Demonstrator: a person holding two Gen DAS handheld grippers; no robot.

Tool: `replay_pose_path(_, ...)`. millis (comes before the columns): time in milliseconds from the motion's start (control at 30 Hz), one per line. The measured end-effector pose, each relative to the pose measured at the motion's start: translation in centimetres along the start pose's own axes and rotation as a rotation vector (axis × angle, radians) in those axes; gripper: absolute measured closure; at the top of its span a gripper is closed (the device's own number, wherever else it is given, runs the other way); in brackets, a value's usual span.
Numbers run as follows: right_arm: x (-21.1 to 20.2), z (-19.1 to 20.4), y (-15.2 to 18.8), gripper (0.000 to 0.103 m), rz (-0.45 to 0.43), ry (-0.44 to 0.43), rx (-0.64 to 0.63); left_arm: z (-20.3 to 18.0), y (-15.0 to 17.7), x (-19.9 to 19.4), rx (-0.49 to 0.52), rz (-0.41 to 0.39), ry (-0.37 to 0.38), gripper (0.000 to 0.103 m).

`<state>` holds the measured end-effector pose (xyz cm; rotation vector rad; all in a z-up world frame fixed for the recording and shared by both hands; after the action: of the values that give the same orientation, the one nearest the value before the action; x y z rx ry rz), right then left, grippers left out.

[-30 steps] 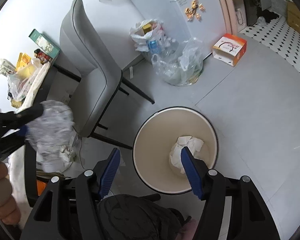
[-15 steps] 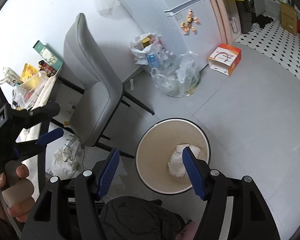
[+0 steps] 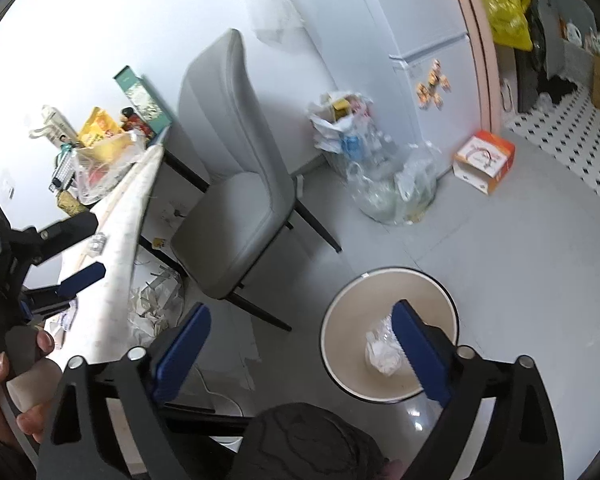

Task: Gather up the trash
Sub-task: 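Move both empty tools back toward the table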

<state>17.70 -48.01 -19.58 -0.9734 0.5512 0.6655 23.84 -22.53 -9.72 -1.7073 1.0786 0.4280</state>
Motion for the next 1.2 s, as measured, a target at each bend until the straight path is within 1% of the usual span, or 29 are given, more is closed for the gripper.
replay_pose_path(67, -0.3, 1.2, -0.1, 0.009, -0.011, -0.006, -0.013, 1.3, 0.0, -1.5, -0.015, -0.025, -0.008, 0.006)
replay_pose_path(200, -0.7, 3.7, -0.3, 0.008, -0.017, -0.022, -0.045, 3.6, -0.2, -4.3, -0.045, -0.065, -0.023, 0.006)
replay_pose_path(367, -1.0, 7.1, -0.3, 0.008, -0.022, -0.048, -0.095, 7.4, -0.2, -7.9, -0.090, -0.131, -0.078, 0.006)
replay_pose_path(533, -0.9, 10.2, 0.1, 0.008, -0.015, -0.071, -0.141, 10.7, 0.0, -10.7, -0.137, -0.175, -0.114, 0.006)
replay_pose_path(667, -0.8, 12.3, 0.5, 0.008, -0.009, -0.087, -0.176, 12.9, 0.3, -13.0, -0.154, -0.224, -0.145, 0.006)
replay_pose_path(833, -0.7, 15.5, 1.1, 0.008, -0.016, -0.108, -0.236, 15.3, 1.0, -15.3, -0.183, -0.269, -0.177, 0.006)
replay_pose_path(900, -0.5, 16.8, 1.4, 0.008, -0.007, -0.139, -0.263, 16.4, 1.3, -16.1, -0.202, -0.285, -0.197, 0.006)
replay_pose_path(1000, -0.2, 18.2, 1.8, 0.008, 0.007, -0.168, -0.289, 18.1, 2.1, -17.0, -0.227, -0.296, -0.216, 0.006)
replay_pose_path(1200, 0.1, 20.7, 2.6, 0.008, 0.010, -0.200, -0.328, 20.9, 3.1, -18.3, -0.270, -0.312, -0.267, 0.008)
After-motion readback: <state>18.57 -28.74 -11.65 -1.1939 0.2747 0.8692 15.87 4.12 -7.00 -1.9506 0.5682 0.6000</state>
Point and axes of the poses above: each gripper's, at about its wrist camera, not at the fingertips, and x roughly the way its jaws point, z to its left, y to its underside, the point moved 2 cm from there along x, roughly the way its jaws point, and after that the axes turned 1 degree about y, right-handed, at the moved point
